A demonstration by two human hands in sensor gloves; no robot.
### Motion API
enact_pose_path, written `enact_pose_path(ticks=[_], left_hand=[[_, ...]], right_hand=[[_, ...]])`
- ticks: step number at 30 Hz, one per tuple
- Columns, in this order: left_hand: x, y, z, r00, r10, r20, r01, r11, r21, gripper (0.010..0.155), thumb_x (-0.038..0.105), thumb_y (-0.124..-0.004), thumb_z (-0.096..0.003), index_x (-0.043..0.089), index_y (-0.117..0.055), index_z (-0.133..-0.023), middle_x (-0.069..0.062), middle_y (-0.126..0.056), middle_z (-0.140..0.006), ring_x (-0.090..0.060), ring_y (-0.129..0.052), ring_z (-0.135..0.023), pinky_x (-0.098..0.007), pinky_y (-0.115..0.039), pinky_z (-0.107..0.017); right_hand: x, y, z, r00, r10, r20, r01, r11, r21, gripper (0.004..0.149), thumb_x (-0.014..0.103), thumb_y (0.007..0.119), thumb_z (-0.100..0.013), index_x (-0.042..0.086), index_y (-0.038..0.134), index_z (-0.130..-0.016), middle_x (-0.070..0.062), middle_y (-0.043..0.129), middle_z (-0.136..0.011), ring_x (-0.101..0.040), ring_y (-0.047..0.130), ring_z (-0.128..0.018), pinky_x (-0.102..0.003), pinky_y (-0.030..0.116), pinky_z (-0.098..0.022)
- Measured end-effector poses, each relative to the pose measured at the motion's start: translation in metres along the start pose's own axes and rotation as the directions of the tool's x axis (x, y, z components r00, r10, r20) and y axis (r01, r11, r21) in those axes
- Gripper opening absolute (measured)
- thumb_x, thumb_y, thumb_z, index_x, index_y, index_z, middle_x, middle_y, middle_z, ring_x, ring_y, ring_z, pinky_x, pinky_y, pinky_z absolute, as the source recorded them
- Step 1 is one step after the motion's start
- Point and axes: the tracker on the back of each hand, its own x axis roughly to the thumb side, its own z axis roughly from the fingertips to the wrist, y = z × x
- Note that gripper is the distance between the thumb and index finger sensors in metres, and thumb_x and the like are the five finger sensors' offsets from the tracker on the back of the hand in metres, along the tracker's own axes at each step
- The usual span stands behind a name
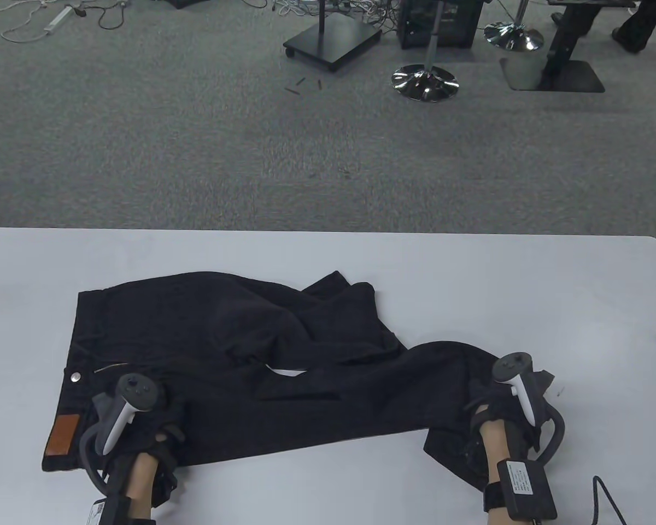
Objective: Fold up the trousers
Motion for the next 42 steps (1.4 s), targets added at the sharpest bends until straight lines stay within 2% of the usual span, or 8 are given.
enact_pose_path(ticks=[4,7,11,16,20,25,37,42], left_hand=[[0.031,-0.002,0.016,0.993,-0.038,0.112,0.035,0.999,0.023,0.077,0.07,-0.064,-0.0511,0.037,-0.045,-0.118,0.008,-0.036,-0.125,-0.032,-0.036,-0.122,-0.064,-0.041,-0.084],[0.051,-0.013,0.022,0.989,-0.063,0.135,0.066,0.998,-0.018,0.08,0.071,-0.063,-0.0509,0.036,-0.041,-0.118,0.006,-0.032,-0.125,-0.034,-0.035,-0.122,-0.065,-0.044,-0.083],[0.053,-0.025,0.018,0.985,-0.135,0.11,0.142,0.988,-0.063,0.083,0.072,-0.063,-0.051,0.036,-0.031,-0.118,0.004,-0.022,-0.123,-0.04,-0.029,-0.119,-0.067,-0.04,-0.082],[0.046,-0.025,0.012,0.987,-0.111,0.12,0.119,0.991,-0.064,0.081,0.072,-0.062,-0.0513,0.038,-0.031,-0.119,0.006,-0.021,-0.124,-0.04,-0.026,-0.119,-0.068,-0.037,-0.081],[0.033,-0.022,0.004,0.99,-0.084,0.114,0.092,0.993,-0.068,0.079,0.071,-0.062,-0.0521,0.041,-0.03,-0.118,0.01,-0.019,-0.124,-0.037,-0.021,-0.12,-0.067,-0.031,-0.083],[0.025,-0.018,-0.002,0.993,-0.079,0.087,0.085,0.994,-0.07,0.079,0.07,-0.062,-0.0525,0.04,-0.032,-0.119,0.01,-0.019,-0.124,-0.035,-0.019,-0.121,-0.066,-0.029,-0.083],[0.016,-0.006,0.003,0.998,-0.023,0.055,0.025,0.999,-0.028,0.077,0.069,-0.065,-0.0511,0.033,-0.048,-0.117,0.006,-0.036,-0.124,-0.037,-0.032,-0.121,-0.069,-0.038,-0.082],[0.02,-0.008,0.005,0.995,-0.086,0.047,0.087,0.996,-0.019,0.077,0.069,-0.065,-0.0508,0.033,-0.049,-0.117,0.005,-0.038,-0.123,-0.037,-0.036,-0.12,-0.066,-0.043,-0.082]], right_hand=[[0.035,-0.003,0.028,0.98,0.053,0.194,-0.038,0.996,-0.079,0.069,0.066,0.061,-0.05,0.03,0.047,-0.107,-0.002,0.053,-0.115,-0.035,0.052,-0.108,-0.062,0.045,-0.075],[0.057,0.007,0.045,0.959,0.086,0.27,-0.082,0.996,-0.027,0.068,0.067,0.061,-0.051,0.029,0.049,-0.107,-0.004,0.054,-0.114,-0.037,0.057,-0.105,-0.062,0.05,-0.074],[0.056,0.022,0.038,0.958,0.182,0.223,-0.193,0.981,0.03,0.07,0.068,0.06,-0.05,0.03,0.044,-0.107,-0.004,0.044,-0.116,-0.04,0.055,-0.106,-0.063,0.049,-0.074],[0.045,0.018,0.022,0.982,0.027,0.185,-0.033,0.999,0.031,0.069,0.064,0.063,-0.05,0.028,0.045,-0.107,-0.005,0.047,-0.116,-0.036,0.051,-0.106,-0.063,0.043,-0.076],[0.033,0.022,0.004,0.989,0.042,0.144,-0.051,0.997,0.057,0.068,0.065,0.062,-0.05,0.039,0.035,-0.107,0.006,0.03,-0.119,-0.032,0.027,-0.113,-0.063,0.033,-0.079],[0.02,0.015,-0.008,0.994,-0.016,0.107,0.007,0.996,0.088,0.067,0.065,0.062,-0.05,0.043,0.033,-0.106,0.01,0.025,-0.119,-0.028,0.021,-0.113,-0.062,0.027,-0.08],[-0.004,0.001,-0.009,0.998,-0.026,-0.049,0.028,0.999,0.036,0.069,0.065,0.062,-0.051,0.03,0.044,-0.107,0.002,0.036,-0.118,-0.03,0.031,-0.113,-0.062,0.031,-0.079],[0.013,0.003,0.002,0.998,0.023,0.053,-0.024,1.0,0.015,0.071,0.067,0.06,-0.05,0.033,0.037,-0.108,0.002,0.029,-0.119,-0.033,0.031,-0.113,-0.063,0.032,-0.079]])
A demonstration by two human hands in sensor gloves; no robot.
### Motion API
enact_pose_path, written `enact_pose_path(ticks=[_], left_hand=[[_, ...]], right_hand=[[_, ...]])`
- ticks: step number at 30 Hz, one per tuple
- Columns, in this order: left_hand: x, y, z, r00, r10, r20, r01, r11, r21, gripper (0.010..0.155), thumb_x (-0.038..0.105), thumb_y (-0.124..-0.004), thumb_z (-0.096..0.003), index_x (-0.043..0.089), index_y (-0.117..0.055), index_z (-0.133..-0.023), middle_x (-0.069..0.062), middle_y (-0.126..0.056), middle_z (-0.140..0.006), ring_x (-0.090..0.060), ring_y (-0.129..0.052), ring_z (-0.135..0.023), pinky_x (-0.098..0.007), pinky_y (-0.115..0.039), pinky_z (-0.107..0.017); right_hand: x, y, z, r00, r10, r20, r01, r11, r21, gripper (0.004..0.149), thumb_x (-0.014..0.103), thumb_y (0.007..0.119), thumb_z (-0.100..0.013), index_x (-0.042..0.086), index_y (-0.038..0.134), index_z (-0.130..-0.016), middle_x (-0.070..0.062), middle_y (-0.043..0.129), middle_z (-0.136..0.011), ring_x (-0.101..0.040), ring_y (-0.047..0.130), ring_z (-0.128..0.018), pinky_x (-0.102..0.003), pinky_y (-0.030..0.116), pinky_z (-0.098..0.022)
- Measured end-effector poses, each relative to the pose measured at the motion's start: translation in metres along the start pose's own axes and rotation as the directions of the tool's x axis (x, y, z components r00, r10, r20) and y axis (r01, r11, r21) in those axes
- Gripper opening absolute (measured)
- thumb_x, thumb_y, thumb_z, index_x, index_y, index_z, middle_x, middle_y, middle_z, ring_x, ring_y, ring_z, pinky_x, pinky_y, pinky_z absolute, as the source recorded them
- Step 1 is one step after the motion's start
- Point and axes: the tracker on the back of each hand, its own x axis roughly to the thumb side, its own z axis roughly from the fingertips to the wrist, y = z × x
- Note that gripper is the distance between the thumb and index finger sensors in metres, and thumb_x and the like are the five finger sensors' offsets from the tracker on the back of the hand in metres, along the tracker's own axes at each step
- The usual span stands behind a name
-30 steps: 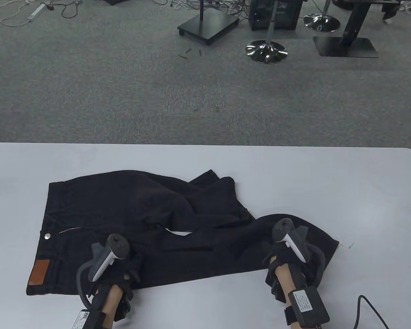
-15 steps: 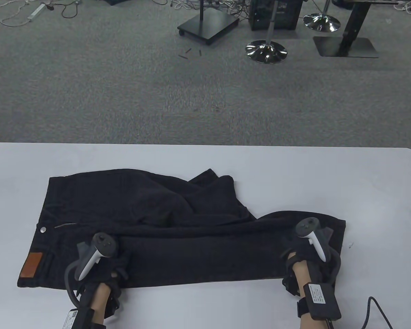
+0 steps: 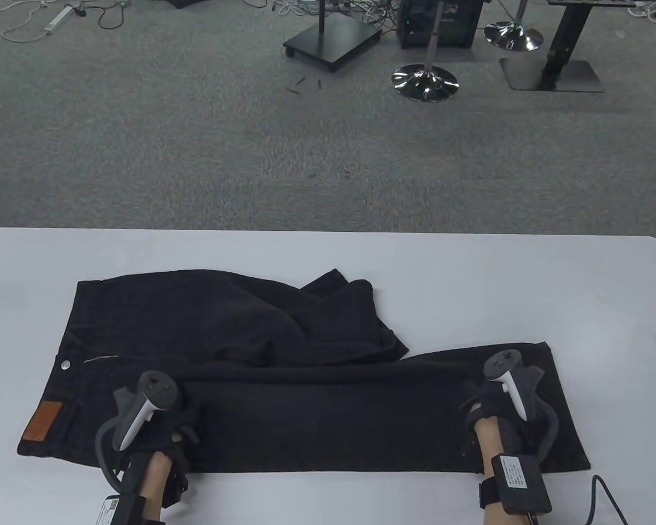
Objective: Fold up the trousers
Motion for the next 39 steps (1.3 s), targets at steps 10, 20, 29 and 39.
enact_pose_path(ticks=[10,20,29,39], left_hand=[[-0.005,-0.003,-0.001,1.0,0.018,0.005,-0.018,1.0,0.022,0.078,0.07,-0.063,-0.051,0.038,-0.039,-0.118,0.011,-0.028,-0.125,-0.034,-0.028,-0.122,-0.065,-0.04,-0.084],[0.015,-0.006,0.004,0.995,-0.098,0.001,0.098,0.994,-0.045,0.081,0.069,-0.064,-0.0515,0.032,-0.037,-0.118,0.004,-0.029,-0.124,-0.04,-0.032,-0.12,-0.067,-0.045,-0.082],[0.02,-0.004,0.009,0.993,-0.119,0.015,0.12,0.992,-0.035,0.08,0.069,-0.065,-0.0511,0.03,-0.043,-0.117,0.001,-0.035,-0.123,-0.04,-0.039,-0.119,-0.066,-0.047,-0.082],[0.021,-0.004,0.008,0.994,-0.111,0.015,0.112,0.993,-0.04,0.08,0.069,-0.064,-0.0513,0.03,-0.043,-0.117,0.002,-0.035,-0.123,-0.041,-0.038,-0.119,-0.066,-0.047,-0.082]], right_hand=[[0.012,0.014,-0.006,0.994,-0.065,0.09,0.059,0.996,0.066,0.068,0.065,0.061,-0.05,0.037,0.038,-0.107,0.007,0.025,-0.119,-0.027,0.021,-0.113,-0.061,0.03,-0.079],[0.047,0.0,0.018,0.966,-0.083,0.247,0.102,0.993,-0.067,0.069,0.065,0.062,-0.05,0.032,0.042,-0.107,0.001,0.037,-0.118,-0.033,0.036,-0.111,-0.063,0.035,-0.077],[0.107,0.029,0.028,0.855,-0.13,0.502,0.112,0.991,0.067,0.068,0.063,0.062,-0.05,0.038,0.032,-0.106,0.006,0.029,-0.118,-0.031,0.028,-0.112,-0.064,0.03,-0.077],[0.133,0.036,0.042,0.722,-0.155,0.675,0.053,0.984,0.169,0.058,0.06,0.068,-0.049,0.032,0.068,-0.099,0.001,0.059,-0.112,-0.033,0.045,-0.109,-0.065,0.033,-0.076]])
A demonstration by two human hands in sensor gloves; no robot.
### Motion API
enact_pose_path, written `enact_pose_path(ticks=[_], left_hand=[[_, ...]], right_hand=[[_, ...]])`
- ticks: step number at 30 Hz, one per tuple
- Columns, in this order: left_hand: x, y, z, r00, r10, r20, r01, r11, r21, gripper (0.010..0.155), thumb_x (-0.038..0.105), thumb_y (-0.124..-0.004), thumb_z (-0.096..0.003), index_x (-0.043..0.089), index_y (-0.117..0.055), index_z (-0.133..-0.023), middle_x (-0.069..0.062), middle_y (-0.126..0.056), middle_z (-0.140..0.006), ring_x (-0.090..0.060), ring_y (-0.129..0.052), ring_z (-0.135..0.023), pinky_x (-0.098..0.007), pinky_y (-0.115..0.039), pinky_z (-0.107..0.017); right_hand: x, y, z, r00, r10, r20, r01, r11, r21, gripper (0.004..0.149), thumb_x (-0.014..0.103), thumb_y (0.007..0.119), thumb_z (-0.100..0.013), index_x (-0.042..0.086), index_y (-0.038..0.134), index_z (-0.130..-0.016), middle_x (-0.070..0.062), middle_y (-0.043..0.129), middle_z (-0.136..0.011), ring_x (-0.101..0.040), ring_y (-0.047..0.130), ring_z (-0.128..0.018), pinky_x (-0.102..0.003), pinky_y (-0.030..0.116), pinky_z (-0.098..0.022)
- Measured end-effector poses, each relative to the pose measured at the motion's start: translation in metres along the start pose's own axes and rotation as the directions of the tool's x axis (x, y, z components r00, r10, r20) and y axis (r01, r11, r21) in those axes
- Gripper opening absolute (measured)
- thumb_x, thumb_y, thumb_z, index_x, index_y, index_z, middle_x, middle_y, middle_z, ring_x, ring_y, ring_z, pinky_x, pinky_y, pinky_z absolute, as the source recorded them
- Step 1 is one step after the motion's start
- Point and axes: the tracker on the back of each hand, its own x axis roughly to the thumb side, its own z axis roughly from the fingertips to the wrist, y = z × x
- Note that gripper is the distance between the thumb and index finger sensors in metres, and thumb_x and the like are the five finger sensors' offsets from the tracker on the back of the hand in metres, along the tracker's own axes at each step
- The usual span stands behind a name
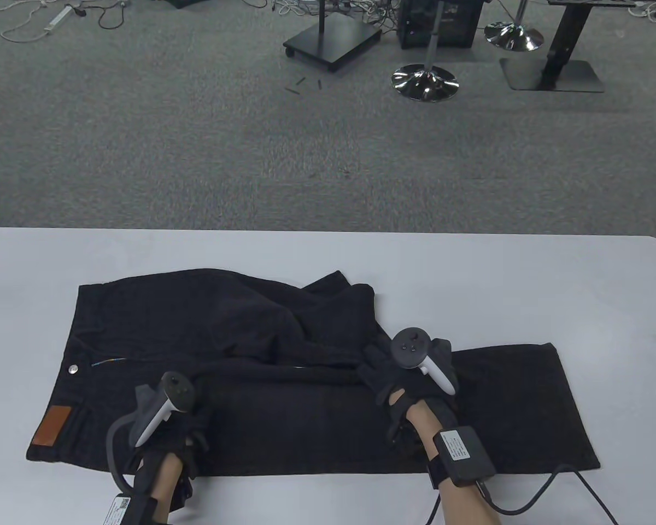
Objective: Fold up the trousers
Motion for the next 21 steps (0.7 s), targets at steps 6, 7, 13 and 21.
enact_pose_path(ticks=[6,7,13,21], left_hand=[[-0.001,0.0,0.0,1.0,0.001,-0.001,-0.001,1.0,0.002,0.08,0.069,-0.064,-0.0513,0.03,-0.043,-0.118,0.002,-0.035,-0.123,-0.04,-0.038,-0.119,-0.066,-0.047,-0.082],[-0.001,0.0,0.0,1.0,0.003,-0.001,-0.003,1.0,0.002,0.079,0.069,-0.064,-0.0512,0.03,-0.043,-0.117,0.002,-0.035,-0.123,-0.04,-0.038,-0.119,-0.066,-0.047,-0.082],[-0.001,-0.001,0.0,1.0,0.003,0.0,-0.003,1.0,0.002,0.08,0.069,-0.064,-0.0512,0.03,-0.043,-0.118,0.002,-0.034,-0.123,-0.04,-0.038,-0.119,-0.066,-0.047,-0.082],[-0.002,-0.001,0.001,1.0,0.004,0.0,-0.004,1.0,0.003,0.08,0.069,-0.064,-0.0512,0.031,-0.042,-0.118,0.002,-0.034,-0.123,-0.04,-0.037,-0.119,-0.066,-0.047,-0.082]], right_hand=[[-0.008,-0.01,0.002,0.993,-0.116,-0.018,0.114,0.989,-0.094,0.06,0.057,0.067,-0.049,0.024,0.069,-0.099,-0.008,0.071,-0.105,-0.036,0.055,-0.104,-0.065,0.036,-0.075],[-0.011,-0.008,0.0,0.994,-0.097,-0.047,0.092,0.992,-0.086,0.06,0.057,0.068,-0.048,0.023,0.068,-0.099,-0.008,0.07,-0.106,-0.036,0.052,-0.106,-0.066,0.033,-0.075],[-0.019,-0.002,-0.004,0.994,-0.037,-0.101,0.033,0.999,-0.042,0.066,0.061,0.065,-0.047,0.024,0.061,-0.101,-0.007,0.067,-0.107,-0.033,0.047,-0.108,-0.064,0.028,-0.077],[-0.03,-0.006,-0.003,0.988,-0.034,-0.153,0.029,0.999,-0.039,0.064,0.061,0.063,-0.047,0.029,0.06,-0.102,-0.001,0.065,-0.109,-0.033,0.045,-0.108,-0.063,0.027,-0.077]])
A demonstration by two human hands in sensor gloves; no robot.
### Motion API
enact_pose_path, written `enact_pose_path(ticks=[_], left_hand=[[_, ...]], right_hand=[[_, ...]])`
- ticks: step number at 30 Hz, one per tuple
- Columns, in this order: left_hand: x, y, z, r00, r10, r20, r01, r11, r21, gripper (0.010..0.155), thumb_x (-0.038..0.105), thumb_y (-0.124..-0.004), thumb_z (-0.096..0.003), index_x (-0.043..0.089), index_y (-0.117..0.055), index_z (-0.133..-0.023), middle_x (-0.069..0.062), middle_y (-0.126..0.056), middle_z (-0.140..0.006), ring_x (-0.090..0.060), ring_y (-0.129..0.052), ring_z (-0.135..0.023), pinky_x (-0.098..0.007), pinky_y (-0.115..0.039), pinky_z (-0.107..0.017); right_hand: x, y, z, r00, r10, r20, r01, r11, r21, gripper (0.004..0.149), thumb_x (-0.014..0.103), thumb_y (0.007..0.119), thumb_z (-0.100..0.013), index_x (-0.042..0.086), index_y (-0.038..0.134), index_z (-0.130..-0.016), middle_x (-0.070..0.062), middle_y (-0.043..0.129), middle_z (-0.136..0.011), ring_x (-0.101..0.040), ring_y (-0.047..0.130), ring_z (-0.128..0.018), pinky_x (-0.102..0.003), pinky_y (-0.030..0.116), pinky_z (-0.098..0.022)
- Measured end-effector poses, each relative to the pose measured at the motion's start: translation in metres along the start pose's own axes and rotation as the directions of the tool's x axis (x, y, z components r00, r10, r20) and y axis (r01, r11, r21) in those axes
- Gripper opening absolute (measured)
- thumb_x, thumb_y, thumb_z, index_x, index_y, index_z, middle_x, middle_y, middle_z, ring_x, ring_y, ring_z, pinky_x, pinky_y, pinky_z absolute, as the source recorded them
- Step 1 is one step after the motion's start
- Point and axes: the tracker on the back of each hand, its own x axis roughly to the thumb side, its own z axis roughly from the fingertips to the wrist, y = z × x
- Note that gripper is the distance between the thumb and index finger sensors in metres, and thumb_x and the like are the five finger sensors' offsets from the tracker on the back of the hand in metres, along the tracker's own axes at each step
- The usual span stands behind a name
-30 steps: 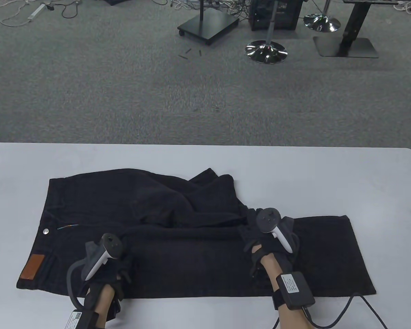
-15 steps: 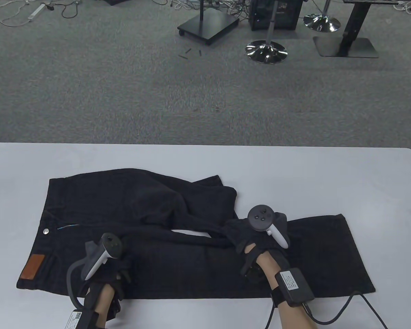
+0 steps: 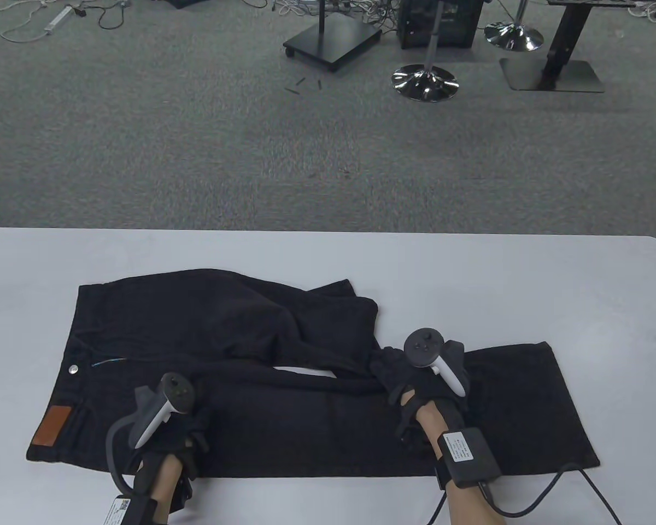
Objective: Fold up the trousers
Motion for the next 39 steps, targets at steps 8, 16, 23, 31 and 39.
enact_pose_path(ticks=[8,16,23,31,39], left_hand=[[0.001,0.0,0.0,1.0,-0.014,-0.007,0.014,1.0,-0.001,0.08,0.069,-0.064,-0.0511,0.03,-0.041,-0.118,0.002,-0.033,-0.123,-0.04,-0.037,-0.119,-0.066,-0.047,-0.082],[0.003,0.0,0.001,1.0,-0.023,-0.01,0.023,1.0,-0.002,0.081,0.069,-0.064,-0.0512,0.03,-0.04,-0.118,0.001,-0.033,-0.123,-0.041,-0.037,-0.119,-0.066,-0.047,-0.082],[0.003,0.0,0.001,1.0,-0.024,-0.012,0.024,1.0,-0.001,0.081,0.069,-0.064,-0.0512,0.03,-0.04,-0.117,0.002,-0.032,-0.123,-0.04,-0.037,-0.119,-0.066,-0.047,-0.082],[0.001,0.0,0.001,1.0,-0.009,-0.02,0.009,1.0,-0.016,0.081,0.07,-0.064,-0.0512,0.031,-0.038,-0.118,0.002,-0.031,-0.123,-0.039,-0.035,-0.12,-0.067,-0.05,-0.081],[0.002,-0.001,0.001,1.0,-0.01,-0.027,0.009,1.0,-0.03,0.082,0.07,-0.063,-0.0516,0.031,-0.036,-0.118,0.001,-0.028,-0.123,-0.04,-0.033,-0.12,-0.068,-0.05,-0.08]], right_hand=[[0.014,-0.006,0.01,0.972,-0.159,0.171,0.159,0.987,0.012,0.062,0.061,0.063,-0.049,0.025,0.067,-0.099,-0.004,0.073,-0.105,-0.034,0.054,-0.106,-0.065,0.036,-0.075],[0.014,0.006,0.008,0.945,-0.257,0.204,0.236,0.964,0.12,0.062,0.061,0.063,-0.049,0.024,0.068,-0.099,-0.005,0.075,-0.104,-0.033,0.054,-0.106,-0.065,0.035,-0.075],[0.01,0.009,0.005,0.988,-0.11,0.109,0.103,0.992,0.071,0.066,0.06,0.065,-0.047,0.025,0.058,-0.102,-0.006,0.075,-0.104,-0.032,0.045,-0.109,-0.063,0.023,-0.077],[-0.034,-0.022,0.0,0.995,0.003,-0.095,-0.008,0.998,-0.056,0.067,0.064,0.063,-0.046,0.032,0.051,-0.104,0.002,0.068,-0.108,-0.03,0.041,-0.11,-0.061,0.022,-0.078],[-0.094,-0.059,-0.002,0.943,-0.074,-0.324,0.029,0.99,-0.141,0.069,0.066,0.061,-0.045,0.035,0.044,-0.104,0.007,0.062,-0.111,-0.028,0.033,-0.112,-0.061,0.019,-0.079]])
